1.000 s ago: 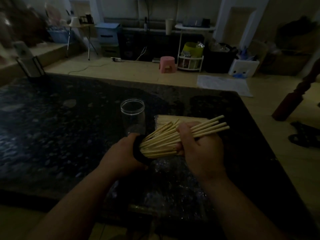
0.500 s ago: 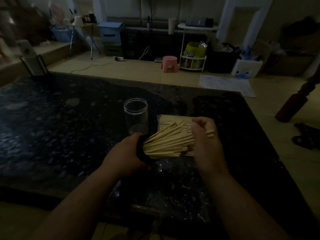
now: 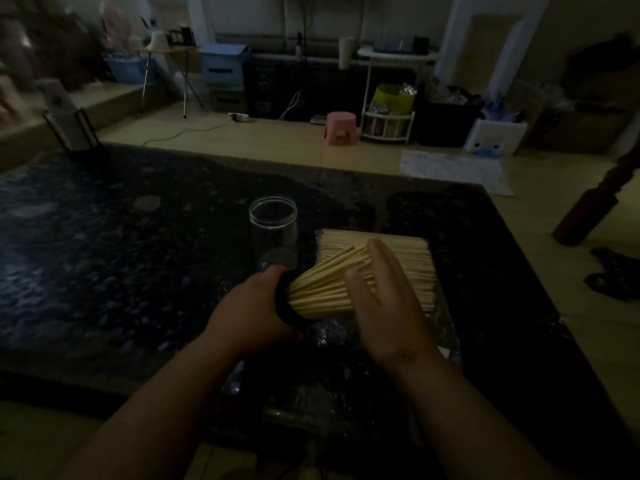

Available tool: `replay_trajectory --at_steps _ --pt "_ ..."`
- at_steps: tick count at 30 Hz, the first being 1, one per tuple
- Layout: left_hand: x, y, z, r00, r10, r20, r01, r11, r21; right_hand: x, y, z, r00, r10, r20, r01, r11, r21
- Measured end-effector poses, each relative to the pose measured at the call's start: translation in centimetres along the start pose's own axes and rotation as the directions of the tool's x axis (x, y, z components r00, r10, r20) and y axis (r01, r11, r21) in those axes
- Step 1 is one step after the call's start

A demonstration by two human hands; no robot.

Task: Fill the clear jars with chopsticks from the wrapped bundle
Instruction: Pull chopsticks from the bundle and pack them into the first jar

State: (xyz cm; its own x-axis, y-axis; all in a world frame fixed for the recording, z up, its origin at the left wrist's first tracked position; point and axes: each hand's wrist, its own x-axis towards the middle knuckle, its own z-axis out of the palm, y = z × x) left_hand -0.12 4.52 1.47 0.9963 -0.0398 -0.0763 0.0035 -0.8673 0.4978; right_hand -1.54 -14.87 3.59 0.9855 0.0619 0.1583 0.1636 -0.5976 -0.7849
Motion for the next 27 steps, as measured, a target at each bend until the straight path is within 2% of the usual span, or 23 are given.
replay_trajectory --at_steps 1,4,6,9,12,13,15,17,18,20,22,24,27 --pt "0.0 0.0 0.0 1.0 0.0 0.001 0.0 1.0 0.001 0.0 0.1 0.1 1.0 0.0 0.011 0.0 1.0 -0.025" --pt "0.1 0.0 0.1 1.0 0.002 0.004 -0.002 1.0 0.015 0.0 0.0 0.3 0.997 0.005 -0.083 -0.003 1.0 0.026" --pt "0.0 0.0 0.1 1.0 0.0 -0.002 0.0 1.0 0.029 -0.1 -0.1 0.4 0.997 0.005 -0.073 -0.003 0.999 0.038" --pt "0.0 0.1 0.2 1.0 -0.001 -0.007 0.002 1.0 0.032 -0.3 0.1 0.2 0.999 -0.022 0.047 0.026 0.995 -0.098" --pt "0.0 0.2 0.2 1.0 0.006 -0.011 -0.005 1.0 0.028 -0.2 0.6 -0.1 0.996 -0.056 0.072 0.076 0.949 -0.305" --pt "0.0 0.2 0.1 1.0 0.003 -0.007 -0.003 1.0 0.026 -0.2 0.6 -0.1 0.996 -0.065 0.068 0.082 0.955 -0.287" --pt "0.1 0.2 0.0 1.0 -0.003 0.005 0.003 1.0 0.016 -0.3 0.5 -0.2 0.999 -0.04 0.036 0.042 0.997 -0.07" --pt "0.1 0.1 -0.2 1.0 -0.017 0.01 0.018 1.0 -0.012 -0.1 0.6 -0.2 0.998 -0.001 -0.057 0.01 0.987 0.162" --pt "0.1 0.1 -0.2 1.0 -0.028 0.007 0.028 0.999 -0.035 0.0 0.7 -0.2 0.993 0.011 -0.12 0.016 0.976 0.217" --pt "0.0 0.0 -0.4 0.999 -0.05 -0.002 0.05 0.996 -0.08 0.2 1.2 -0.4 0.975 0.01 -0.221 0.043 0.971 0.235" --pt "0.0 -0.1 -0.5 0.998 -0.059 -0.011 0.058 0.994 -0.094 0.3 1.6 -0.7 0.965 0.005 -0.263 0.051 0.978 0.205" --pt "0.0 -0.1 -0.6 0.998 -0.065 -0.011 0.064 0.992 -0.106 0.4 2.2 -0.9 0.97 0.033 -0.24 0.005 0.988 0.156" --pt "-0.1 -0.1 -0.7 0.997 -0.075 -0.013 0.072 0.988 -0.135 0.5 2.7 -1.3 0.989 0.08 -0.125 -0.075 0.996 0.046"
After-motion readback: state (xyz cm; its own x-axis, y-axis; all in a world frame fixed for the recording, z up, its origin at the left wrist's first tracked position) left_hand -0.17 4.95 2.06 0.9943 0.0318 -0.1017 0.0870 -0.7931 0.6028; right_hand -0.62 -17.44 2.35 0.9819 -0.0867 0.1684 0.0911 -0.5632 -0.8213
